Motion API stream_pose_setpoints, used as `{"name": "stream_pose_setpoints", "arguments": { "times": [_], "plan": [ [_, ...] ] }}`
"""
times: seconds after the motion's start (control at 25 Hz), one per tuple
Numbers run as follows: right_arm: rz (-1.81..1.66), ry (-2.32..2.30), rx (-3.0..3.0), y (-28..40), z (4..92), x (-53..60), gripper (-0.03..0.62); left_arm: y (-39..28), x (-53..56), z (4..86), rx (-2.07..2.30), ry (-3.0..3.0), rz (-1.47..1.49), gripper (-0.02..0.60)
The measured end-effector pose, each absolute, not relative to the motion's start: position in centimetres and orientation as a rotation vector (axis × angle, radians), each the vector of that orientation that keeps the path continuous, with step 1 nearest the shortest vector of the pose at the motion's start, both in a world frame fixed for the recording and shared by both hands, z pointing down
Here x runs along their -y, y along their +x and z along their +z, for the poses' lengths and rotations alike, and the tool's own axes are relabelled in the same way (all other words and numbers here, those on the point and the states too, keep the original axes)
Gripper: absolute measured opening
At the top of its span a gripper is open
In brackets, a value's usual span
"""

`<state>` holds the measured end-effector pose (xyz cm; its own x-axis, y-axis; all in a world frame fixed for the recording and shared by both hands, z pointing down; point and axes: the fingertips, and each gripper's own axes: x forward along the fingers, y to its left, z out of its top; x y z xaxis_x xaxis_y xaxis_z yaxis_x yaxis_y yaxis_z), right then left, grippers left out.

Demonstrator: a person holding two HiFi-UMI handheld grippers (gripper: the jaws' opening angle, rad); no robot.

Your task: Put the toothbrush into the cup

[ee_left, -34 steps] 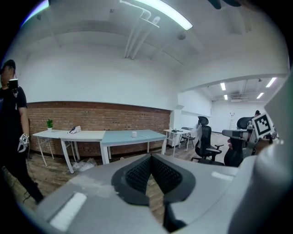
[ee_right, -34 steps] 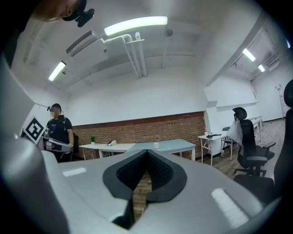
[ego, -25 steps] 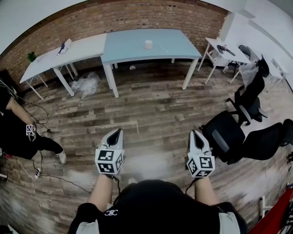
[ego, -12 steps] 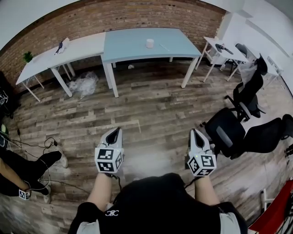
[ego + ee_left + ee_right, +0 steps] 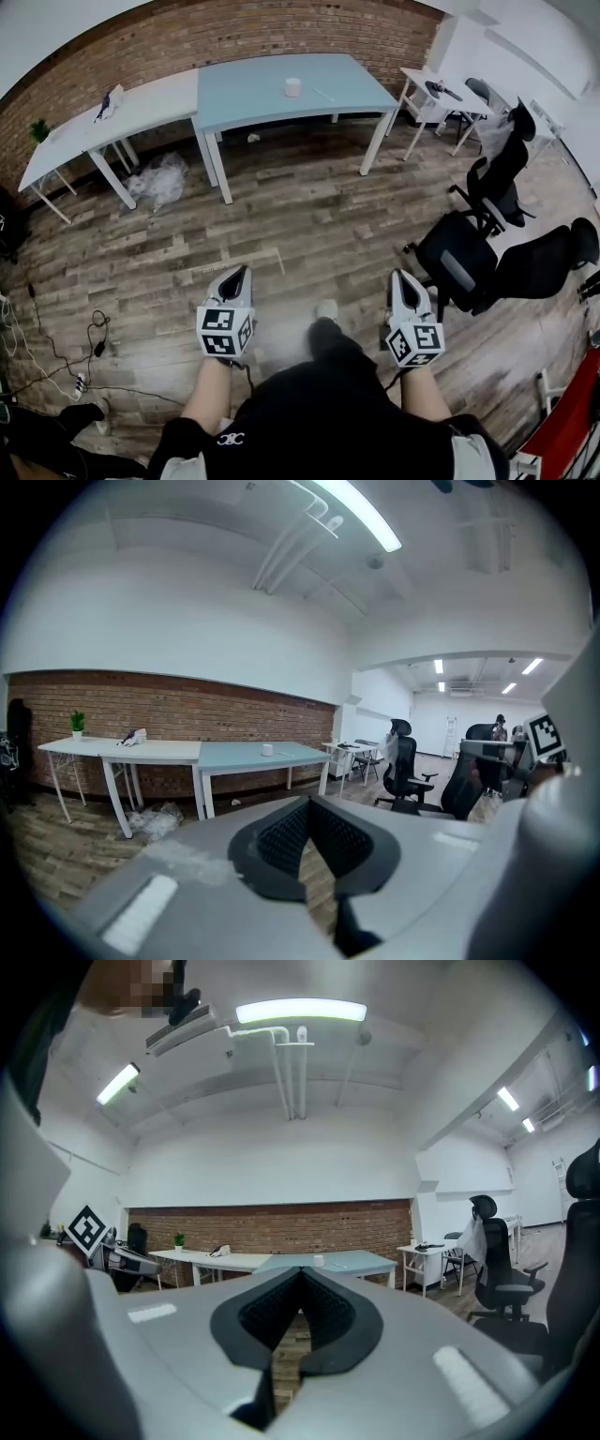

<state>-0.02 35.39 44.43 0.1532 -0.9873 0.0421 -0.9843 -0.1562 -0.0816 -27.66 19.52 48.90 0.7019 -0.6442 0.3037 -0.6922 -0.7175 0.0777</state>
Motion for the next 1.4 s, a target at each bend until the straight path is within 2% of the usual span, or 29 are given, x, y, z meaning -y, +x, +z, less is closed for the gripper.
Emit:
{"name": "stream_pose_setpoints", "arguments": {
  "times": [0.48,1.04,1.4],
  "plan": [
    [-0.157,-2.315,-2.064,2.5,46.8,-26.9,0.008,-25.9,-12.5,49.3,1.14,2.729,0.412,0.008],
    [-0.16,-2.237,-2.155,10.6,47.0,-12.5,0.008,-17.8,-1.3,50.3,1.165,2.667,0.438,0.008],
    [-0.206,-2.181,-2.229,16.3,47.2,-4.1,0.008,-10.2,5.6,49.4,1.16,2.657,0.463,0.008]
  ]
}}
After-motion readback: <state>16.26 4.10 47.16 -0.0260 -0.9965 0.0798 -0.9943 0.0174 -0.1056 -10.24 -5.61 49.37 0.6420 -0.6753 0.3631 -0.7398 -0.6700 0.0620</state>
